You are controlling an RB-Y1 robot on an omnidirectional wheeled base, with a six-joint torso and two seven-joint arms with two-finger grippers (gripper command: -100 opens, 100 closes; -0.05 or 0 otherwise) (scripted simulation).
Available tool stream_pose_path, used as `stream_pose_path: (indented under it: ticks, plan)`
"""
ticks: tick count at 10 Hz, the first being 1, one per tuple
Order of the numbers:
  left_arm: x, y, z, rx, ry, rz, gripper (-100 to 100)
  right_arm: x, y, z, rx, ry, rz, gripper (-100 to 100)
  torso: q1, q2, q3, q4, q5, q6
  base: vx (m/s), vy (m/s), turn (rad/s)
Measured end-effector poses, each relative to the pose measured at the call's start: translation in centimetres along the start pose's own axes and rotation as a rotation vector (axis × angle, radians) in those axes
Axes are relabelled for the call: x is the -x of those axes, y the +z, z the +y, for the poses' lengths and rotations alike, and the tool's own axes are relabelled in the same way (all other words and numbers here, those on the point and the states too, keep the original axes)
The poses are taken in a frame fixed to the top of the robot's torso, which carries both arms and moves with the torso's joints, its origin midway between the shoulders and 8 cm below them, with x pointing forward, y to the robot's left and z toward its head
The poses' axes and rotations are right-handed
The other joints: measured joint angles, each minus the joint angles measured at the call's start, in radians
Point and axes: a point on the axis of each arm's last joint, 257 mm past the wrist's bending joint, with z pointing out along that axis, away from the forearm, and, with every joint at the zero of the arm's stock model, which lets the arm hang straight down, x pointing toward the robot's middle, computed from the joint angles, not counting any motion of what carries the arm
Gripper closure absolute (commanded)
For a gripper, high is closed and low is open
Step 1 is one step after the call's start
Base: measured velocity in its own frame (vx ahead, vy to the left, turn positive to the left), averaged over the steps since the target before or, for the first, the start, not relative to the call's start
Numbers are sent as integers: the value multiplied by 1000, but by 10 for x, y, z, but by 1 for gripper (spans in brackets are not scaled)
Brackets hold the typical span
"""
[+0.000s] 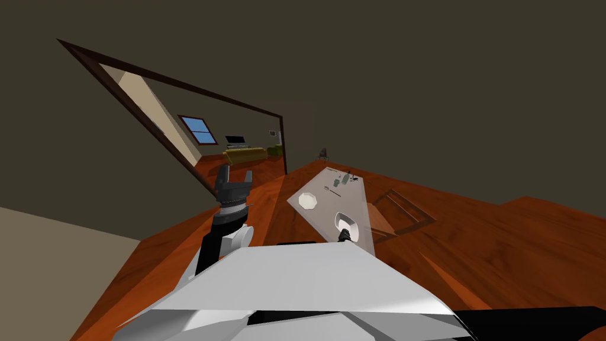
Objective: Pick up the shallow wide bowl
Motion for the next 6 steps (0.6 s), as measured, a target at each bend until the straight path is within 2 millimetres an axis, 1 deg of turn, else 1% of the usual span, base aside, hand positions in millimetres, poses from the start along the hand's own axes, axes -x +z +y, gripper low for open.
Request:
stream_pose_path:
  ticks: [1,2,3,4,6]
  plan:
    - [0,0,0,0,0,0,0,0,0,0,0,0,0,0,0,0,0,0,0,0,0,0,0]
    - [0,0,0,0,0,0,0,0,0,0,0,-1,0,100,1,0,0,0,0,0,-7,80,18]
    - [0,0,0,0,0,0,0,-6,3,-7,-3,-6,0,100,5,1,1,0,1,0,0,154,7]
    - [0,0,0,0,0,0,0,-16,4,-15,-5,-2,-1,100,10,1,1,0,2,1,-10,159,-13]
    - [0,0,0,0,0,0,0,-30,8,-25,-4,-5,-3,100,10,2,1,0,2,1,-12,124,5]
